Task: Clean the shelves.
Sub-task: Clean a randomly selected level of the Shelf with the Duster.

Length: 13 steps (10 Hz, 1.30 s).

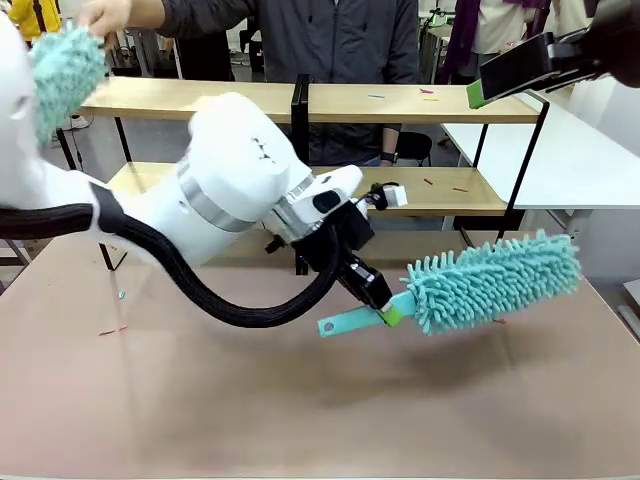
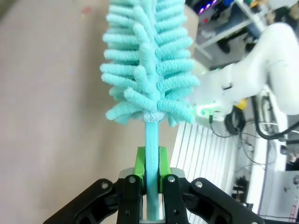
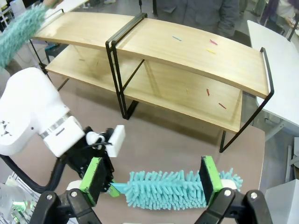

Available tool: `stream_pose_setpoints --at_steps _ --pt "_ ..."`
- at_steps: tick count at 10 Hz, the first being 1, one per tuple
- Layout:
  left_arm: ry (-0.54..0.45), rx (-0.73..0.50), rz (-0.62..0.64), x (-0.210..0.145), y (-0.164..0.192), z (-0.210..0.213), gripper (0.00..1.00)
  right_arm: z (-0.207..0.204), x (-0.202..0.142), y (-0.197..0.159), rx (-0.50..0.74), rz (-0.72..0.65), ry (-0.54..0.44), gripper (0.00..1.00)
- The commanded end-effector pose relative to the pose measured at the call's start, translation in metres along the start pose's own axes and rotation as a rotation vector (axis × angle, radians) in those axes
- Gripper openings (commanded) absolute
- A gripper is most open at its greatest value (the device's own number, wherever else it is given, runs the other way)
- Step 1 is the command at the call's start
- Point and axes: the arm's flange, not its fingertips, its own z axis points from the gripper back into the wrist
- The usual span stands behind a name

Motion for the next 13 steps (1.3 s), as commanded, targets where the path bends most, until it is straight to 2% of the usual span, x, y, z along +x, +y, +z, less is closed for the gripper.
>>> stream_pose_setpoints --at_steps 1,2,3,4,5,7,8,9,10,11,12,13 --pt "0.002 0.030 -0.047 -0.045 -0.014 0.017 0.13 -0.001 -0.001 0.000 0.003 -0.001 0.002 1.00" --pt "-0.091 0.399 0.186 -0.045 -0.012 0.007 0.13 -0.001 -0.001 0.000 0.003 -0.001 0.002 1.00" --pt "-0.010 0.016 -0.012 -0.014 -0.005 0.011 0.13 -0.001 -0.001 0.000 0.003 -0.001 0.002 1.00" --pt "-0.010 0.016 -0.012 -0.014 -0.005 0.011 0.13 -0.001 -0.001 0.000 0.003 -0.001 0.002 1.00" --pt "-0.046 0.156 0.037 -0.034 -0.007 0.017 0.13 -0.001 -0.001 0.000 0.003 -0.001 0.002 1.00" --pt "-0.103 0.123 0.004 -0.060 -0.012 0.075 0.13 -0.001 -0.001 0.000 0.003 -0.001 0.002 1.00" --pt "-0.120 0.117 0.005 -0.088 -0.016 0.106 0.13 -0.001 -0.001 0.000 0.003 -0.001 0.002 1.00" --pt "-0.085 -0.018 -0.040 -0.122 -0.026 0.136 0.13 -0.001 -0.001 0.000 0.003 -0.001 0.002 1.00" --pt "-0.117 -0.088 -0.072 -0.163 -0.036 0.169 0.13 -0.001 -0.001 0.000 0.003 -0.001 0.002 1.00" --pt "-0.230 -0.075 -0.063 -0.195 -0.041 0.196 0.13 -0.001 -0.001 0.000 0.003 -0.001 0.002 1.00" --pt "-0.414 -0.056 -0.067 -0.225 -0.049 0.223 0.13 -0.001 -0.001 0.000 0.003 -0.001 0.002 1.00" --pt "-0.662 -0.021 0.008 -0.252 -0.053 0.252 0.13 -0.001 -0.001 0.000 0.003 -0.001 0.002 1.00"
